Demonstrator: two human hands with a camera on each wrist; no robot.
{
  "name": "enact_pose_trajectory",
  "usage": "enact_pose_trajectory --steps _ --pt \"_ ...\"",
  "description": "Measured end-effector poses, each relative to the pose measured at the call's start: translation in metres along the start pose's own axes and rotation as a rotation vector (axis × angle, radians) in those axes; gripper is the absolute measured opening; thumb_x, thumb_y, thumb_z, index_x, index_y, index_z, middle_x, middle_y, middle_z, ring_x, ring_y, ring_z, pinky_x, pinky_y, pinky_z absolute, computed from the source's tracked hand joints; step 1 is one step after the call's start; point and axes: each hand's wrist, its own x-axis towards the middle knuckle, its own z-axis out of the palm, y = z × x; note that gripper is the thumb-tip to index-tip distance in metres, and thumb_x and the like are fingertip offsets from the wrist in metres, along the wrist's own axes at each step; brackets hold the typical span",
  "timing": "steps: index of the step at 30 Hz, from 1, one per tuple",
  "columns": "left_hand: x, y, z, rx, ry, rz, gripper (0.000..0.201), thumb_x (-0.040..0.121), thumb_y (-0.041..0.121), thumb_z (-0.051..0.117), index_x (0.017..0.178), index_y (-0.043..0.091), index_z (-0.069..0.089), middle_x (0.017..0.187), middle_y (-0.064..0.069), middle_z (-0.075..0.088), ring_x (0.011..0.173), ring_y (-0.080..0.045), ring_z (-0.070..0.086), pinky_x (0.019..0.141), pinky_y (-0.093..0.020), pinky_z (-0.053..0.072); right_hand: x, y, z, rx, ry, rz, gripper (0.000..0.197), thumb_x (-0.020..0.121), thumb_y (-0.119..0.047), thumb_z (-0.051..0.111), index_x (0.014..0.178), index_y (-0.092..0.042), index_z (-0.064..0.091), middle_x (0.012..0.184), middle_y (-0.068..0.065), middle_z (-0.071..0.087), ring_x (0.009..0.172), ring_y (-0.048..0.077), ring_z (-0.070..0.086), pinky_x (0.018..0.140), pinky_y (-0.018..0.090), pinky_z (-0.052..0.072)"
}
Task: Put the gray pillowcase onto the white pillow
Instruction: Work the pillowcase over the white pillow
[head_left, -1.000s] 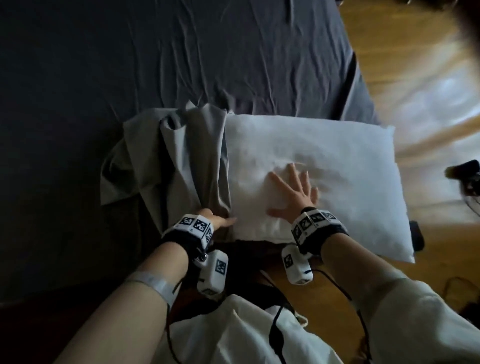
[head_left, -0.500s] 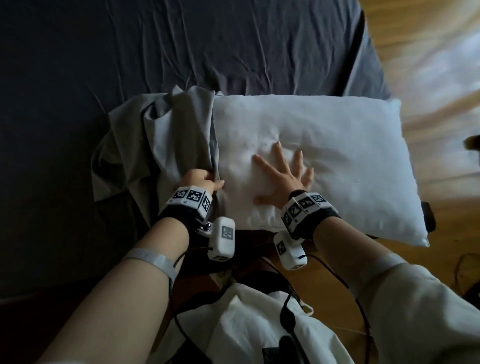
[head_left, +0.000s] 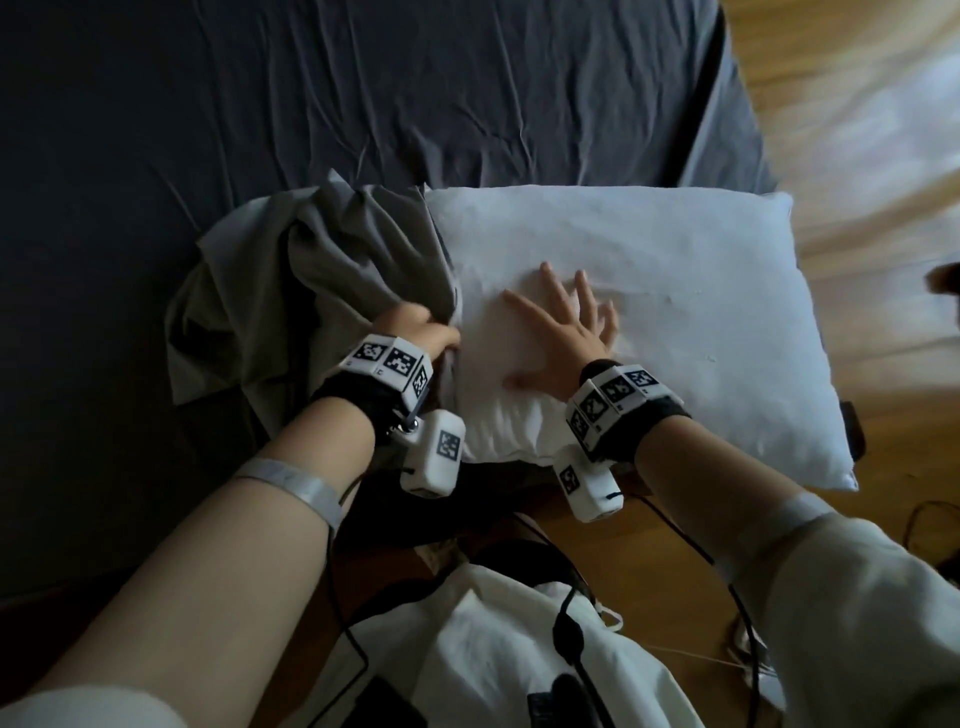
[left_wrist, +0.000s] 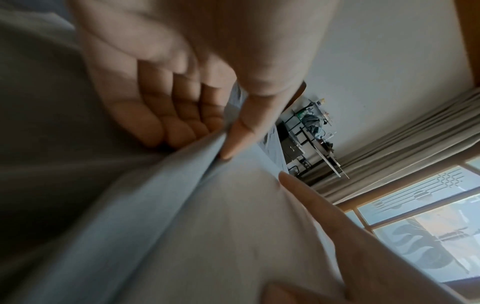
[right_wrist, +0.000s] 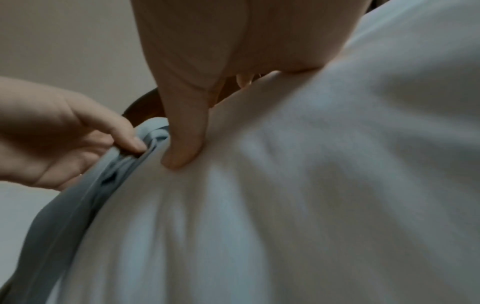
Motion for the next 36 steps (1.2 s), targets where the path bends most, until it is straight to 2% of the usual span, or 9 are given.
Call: enact_pose_trajectory --steps 4,7,10,12,18,21,28,31,36 --pt "0.019 0.016 -0.013 -0.068 0.15 0.035 0.017 0.07 0.008 0.064 0.084 0.015 0.059 0.097 -0.009 0.065 0.093 -0.024 0.061 0.084 -0.032 0.05 0.02 -0.002 -0.016 -0.008 -0.024 0.011 0.101 0.064 -0.053 0.074 0.14 -0.052 0.007 0.154 -0.011 -0.02 0.14 0.024 -0.027 0.111 0.056 -0.013" --pt "0.031 0.024 -0.011 -0.047 0.118 0.082 0.011 0.074 0.012 0.062 0.083 0.014 0.067 0.093 -0.011 0.071 0.092 -0.026 0.065 0.084 -0.027 0.05 0.032 -0.002 -0.022 -0.043 -0.081 -0.02 0.097 0.063 -0.055 0.073 0.138 -0.054 0.012 0.156 -0.012 -0.012 0.141 0.027 -0.022 0.108 0.061 -0.013" --pt "0.032 0.036 0.004 -0.21 0.048 0.136 0.017 0.081 0.006 0.058 0.092 0.009 0.07 0.048 0.011 0.065 0.052 0.006 0.059 0.06 -0.008 0.044 0.037 0.0 -0.017 -0.065 -0.1 -0.015 0.092 0.061 -0.057 0.073 0.136 -0.057 0.019 0.156 -0.015 -0.005 0.142 0.027 -0.017 0.107 0.061 -0.012" --pt "0.028 0.045 0.014 -0.275 -0.03 0.157 0.021 0.083 -0.001 0.054 0.097 -0.001 0.068 0.03 0.015 0.05 0.033 0.006 0.045 0.045 -0.003 0.034 0.038 0.003 -0.015 -0.091 -0.116 -0.004 0.09 0.062 -0.058 0.072 0.136 -0.055 0.021 0.156 -0.016 -0.003 0.143 0.026 -0.015 0.108 0.061 -0.01" --pt "0.032 0.024 0.018 -0.304 -0.062 0.098 0.03 0.081 -0.007 0.053 0.104 0.007 0.065 0.032 0.019 0.051 0.033 0.006 0.046 0.046 -0.004 0.037 0.062 0.018 -0.04 -0.024 -0.071 -0.061 0.07 0.068 -0.052 0.07 0.129 -0.052 0.038 0.147 -0.015 0.026 0.136 0.022 0.014 0.108 0.043 0.012" --pt "0.029 0.006 0.022 -0.264 -0.18 0.046 0.035 0.08 -0.009 0.054 0.105 0.013 0.063 0.036 0.019 0.055 0.036 0.008 0.049 0.051 -0.008 0.043 0.098 0.018 -0.057 0.005 -0.018 -0.004 0.071 0.076 -0.045 0.065 0.138 -0.039 0.032 0.15 -0.005 0.024 0.139 0.021 0.016 0.113 0.038 0.011" --pt "0.013 -0.009 0.021 -0.256 -0.309 0.002 0.034 0.077 -0.012 0.056 0.102 0.009 0.065 0.037 0.018 0.056 0.039 0.009 0.052 0.046 0.0 0.038 0.143 0.009 -0.072 0.015 -0.047 0.104 0.087 0.075 -0.064 0.056 0.145 -0.034 0.013 0.155 0.0 0.017 0.145 0.019 0.002 0.117 0.047 -0.005" --pt "0.01 -0.008 0.021 -0.291 -0.325 -0.007 0.034 0.077 -0.016 0.053 0.102 0.004 0.064 0.035 0.014 0.056 0.037 0.006 0.051 0.045 -0.003 0.039 0.138 0.013 -0.065 -0.16 -0.144 0.149 0.097 0.067 -0.08 0.046 0.145 -0.035 0.01 0.153 0.0 0.024 0.144 0.019 0.013 0.114 0.054 -0.006" --pt "0.006 -0.006 0.024 -0.286 -0.381 -0.003 0.031 0.076 -0.017 0.053 0.1 0.001 0.063 0.038 0.015 0.057 0.035 0.006 0.05 0.042 -0.006 0.041 0.123 0.011 -0.069 -0.185 -0.135 0.187 0.099 0.058 -0.084 0.047 0.141 -0.034 0.023 0.144 0.003 0.041 0.138 0.024 0.029 0.112 0.056 0.0"
